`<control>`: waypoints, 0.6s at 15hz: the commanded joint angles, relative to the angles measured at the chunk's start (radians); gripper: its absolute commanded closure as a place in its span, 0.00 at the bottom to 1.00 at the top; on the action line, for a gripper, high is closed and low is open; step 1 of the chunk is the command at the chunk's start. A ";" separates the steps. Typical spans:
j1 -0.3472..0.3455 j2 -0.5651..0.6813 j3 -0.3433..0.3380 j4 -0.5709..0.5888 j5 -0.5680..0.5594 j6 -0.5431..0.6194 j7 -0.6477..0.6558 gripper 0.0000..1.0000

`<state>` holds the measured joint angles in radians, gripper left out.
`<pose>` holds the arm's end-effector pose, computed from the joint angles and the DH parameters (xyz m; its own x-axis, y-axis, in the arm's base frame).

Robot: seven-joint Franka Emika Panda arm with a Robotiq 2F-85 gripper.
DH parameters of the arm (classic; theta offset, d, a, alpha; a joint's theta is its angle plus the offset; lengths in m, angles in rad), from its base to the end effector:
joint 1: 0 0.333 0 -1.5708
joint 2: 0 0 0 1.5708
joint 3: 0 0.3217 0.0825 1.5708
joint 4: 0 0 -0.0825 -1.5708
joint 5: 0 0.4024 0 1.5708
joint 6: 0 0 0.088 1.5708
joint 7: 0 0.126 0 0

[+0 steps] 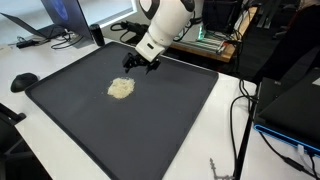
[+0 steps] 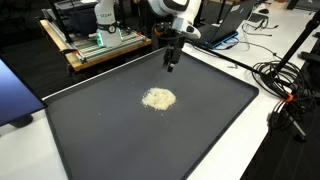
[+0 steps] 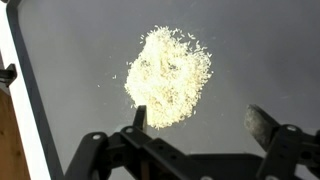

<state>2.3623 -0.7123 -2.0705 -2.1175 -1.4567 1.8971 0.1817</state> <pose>0.5615 0.0869 0.1858 0.6148 0.7098 -0.3437 0.7634 -0.4262 0.4854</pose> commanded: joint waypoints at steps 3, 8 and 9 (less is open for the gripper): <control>-0.043 -0.069 0.056 0.011 -0.052 -0.056 0.006 0.00; 0.005 -0.083 0.081 0.023 -0.083 -0.164 0.041 0.00; 0.012 -0.092 0.086 0.026 -0.085 -0.181 0.036 0.00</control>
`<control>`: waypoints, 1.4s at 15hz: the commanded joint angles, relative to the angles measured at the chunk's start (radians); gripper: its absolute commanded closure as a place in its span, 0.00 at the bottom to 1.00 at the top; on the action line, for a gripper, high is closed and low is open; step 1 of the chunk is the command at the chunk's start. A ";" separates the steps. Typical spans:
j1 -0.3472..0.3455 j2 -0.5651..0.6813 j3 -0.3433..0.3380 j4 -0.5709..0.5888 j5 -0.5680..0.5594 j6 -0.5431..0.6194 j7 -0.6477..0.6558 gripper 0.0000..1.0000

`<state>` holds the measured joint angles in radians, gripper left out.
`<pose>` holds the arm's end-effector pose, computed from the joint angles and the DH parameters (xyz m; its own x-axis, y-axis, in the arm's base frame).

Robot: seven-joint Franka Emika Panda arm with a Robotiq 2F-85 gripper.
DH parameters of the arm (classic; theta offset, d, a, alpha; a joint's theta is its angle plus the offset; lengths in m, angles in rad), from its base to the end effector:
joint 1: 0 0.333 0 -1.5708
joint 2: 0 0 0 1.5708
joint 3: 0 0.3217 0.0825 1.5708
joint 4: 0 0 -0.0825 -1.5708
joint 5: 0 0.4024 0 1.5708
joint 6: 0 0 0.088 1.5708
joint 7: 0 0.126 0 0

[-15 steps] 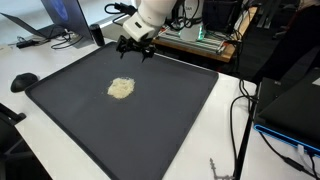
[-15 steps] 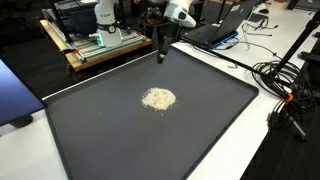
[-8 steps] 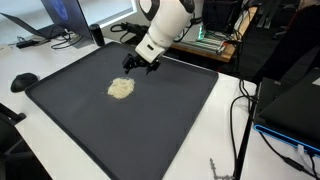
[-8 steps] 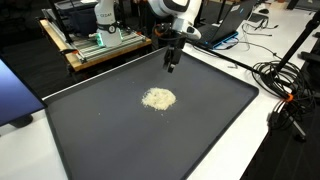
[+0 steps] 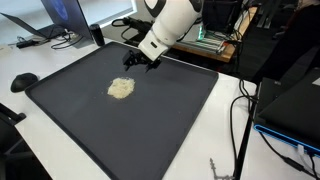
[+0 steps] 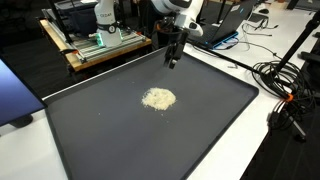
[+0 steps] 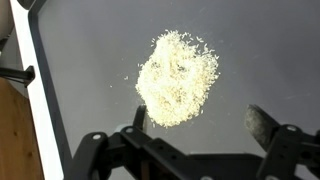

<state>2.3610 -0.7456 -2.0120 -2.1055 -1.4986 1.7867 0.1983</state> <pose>0.5621 0.0987 0.1966 0.6197 0.6895 -0.3749 0.7554 -0.3945 0.5231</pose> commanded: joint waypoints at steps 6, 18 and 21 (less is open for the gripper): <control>0.119 -0.133 0.003 0.073 -0.062 -0.194 0.035 0.00; 0.102 -0.287 0.073 0.254 -0.062 -0.250 -0.268 0.00; 0.098 -0.326 0.093 0.320 -0.039 -0.239 -0.327 0.00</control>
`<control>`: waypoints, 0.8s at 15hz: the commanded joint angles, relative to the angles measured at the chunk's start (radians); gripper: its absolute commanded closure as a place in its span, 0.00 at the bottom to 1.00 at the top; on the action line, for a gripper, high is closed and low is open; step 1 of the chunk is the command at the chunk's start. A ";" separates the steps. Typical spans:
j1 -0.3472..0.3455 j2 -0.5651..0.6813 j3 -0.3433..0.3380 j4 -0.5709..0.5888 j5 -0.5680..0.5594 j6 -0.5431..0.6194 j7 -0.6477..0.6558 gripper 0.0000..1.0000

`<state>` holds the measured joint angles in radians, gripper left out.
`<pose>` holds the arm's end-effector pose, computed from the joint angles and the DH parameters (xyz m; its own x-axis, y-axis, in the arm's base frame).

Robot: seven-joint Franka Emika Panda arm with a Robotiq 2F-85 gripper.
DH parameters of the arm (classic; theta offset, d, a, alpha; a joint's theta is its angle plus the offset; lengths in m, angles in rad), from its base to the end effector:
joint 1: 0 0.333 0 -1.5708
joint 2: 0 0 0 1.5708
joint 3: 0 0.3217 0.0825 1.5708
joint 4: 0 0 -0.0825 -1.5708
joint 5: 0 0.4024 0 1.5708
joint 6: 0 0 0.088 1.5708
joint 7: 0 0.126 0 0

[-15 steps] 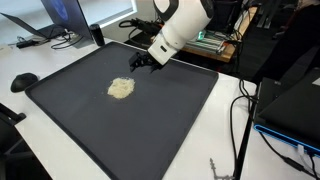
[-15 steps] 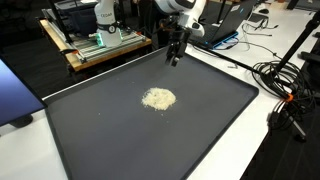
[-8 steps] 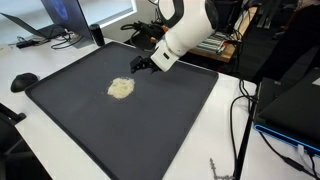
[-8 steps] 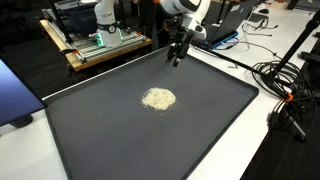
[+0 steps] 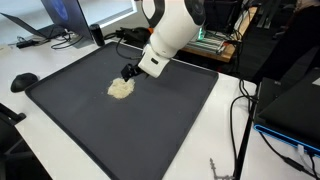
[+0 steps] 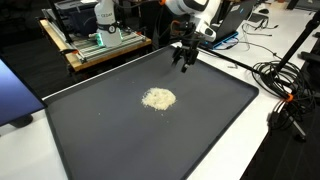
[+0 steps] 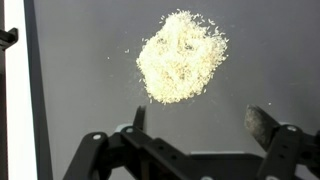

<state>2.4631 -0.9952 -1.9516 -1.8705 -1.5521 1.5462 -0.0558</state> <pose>0.6098 0.1290 0.1935 0.4698 0.7274 -0.5001 0.8729 -0.2983 0.3861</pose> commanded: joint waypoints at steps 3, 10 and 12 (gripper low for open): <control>-0.014 -0.110 0.052 0.140 0.026 0.018 -0.099 0.00; -0.208 -0.144 0.170 0.068 0.099 0.165 -0.030 0.00; -0.279 -0.141 0.204 0.006 0.125 0.217 0.024 0.00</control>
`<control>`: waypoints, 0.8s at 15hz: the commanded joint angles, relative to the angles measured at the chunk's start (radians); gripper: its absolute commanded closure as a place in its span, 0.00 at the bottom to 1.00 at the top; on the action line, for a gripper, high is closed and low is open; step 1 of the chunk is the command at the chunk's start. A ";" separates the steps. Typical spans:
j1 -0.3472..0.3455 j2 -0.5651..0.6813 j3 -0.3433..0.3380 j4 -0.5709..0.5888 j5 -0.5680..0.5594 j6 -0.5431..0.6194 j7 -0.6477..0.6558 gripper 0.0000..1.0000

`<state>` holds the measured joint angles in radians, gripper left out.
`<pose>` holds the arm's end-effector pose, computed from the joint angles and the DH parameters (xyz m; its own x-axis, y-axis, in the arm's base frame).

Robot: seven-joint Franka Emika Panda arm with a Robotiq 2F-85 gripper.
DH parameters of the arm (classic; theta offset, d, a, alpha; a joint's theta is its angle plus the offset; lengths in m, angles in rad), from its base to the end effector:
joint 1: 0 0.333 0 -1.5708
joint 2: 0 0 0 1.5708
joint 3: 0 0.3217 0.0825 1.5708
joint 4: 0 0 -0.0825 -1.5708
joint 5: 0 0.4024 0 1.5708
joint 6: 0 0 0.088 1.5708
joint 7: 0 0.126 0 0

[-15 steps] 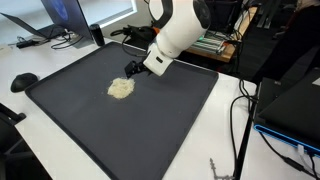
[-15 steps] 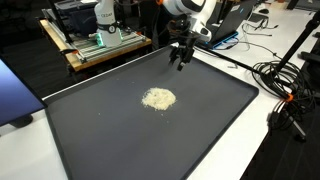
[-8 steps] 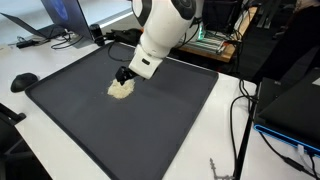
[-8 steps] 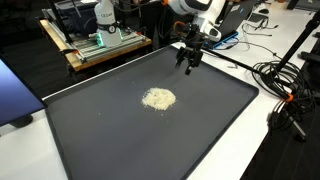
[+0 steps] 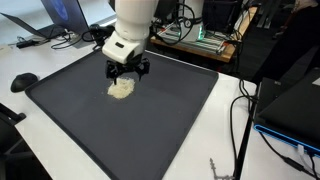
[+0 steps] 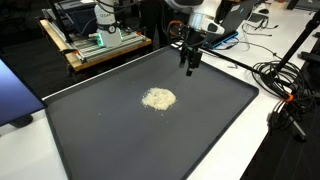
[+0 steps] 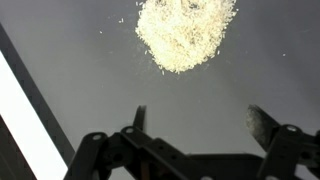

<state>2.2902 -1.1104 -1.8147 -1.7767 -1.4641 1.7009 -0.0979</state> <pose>0.6552 0.0828 0.2343 0.5782 0.7883 -0.2106 0.8086 -0.5192 0.2766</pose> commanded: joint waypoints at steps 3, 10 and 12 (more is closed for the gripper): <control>-0.220 -0.006 0.112 -0.227 0.053 0.148 0.194 0.00; -0.539 0.084 0.234 -0.601 0.015 0.336 0.585 0.00; -0.627 0.131 0.300 -0.673 0.031 0.350 0.655 0.00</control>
<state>1.7957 -1.0657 -1.6010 -2.3238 -1.4354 2.0040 0.4425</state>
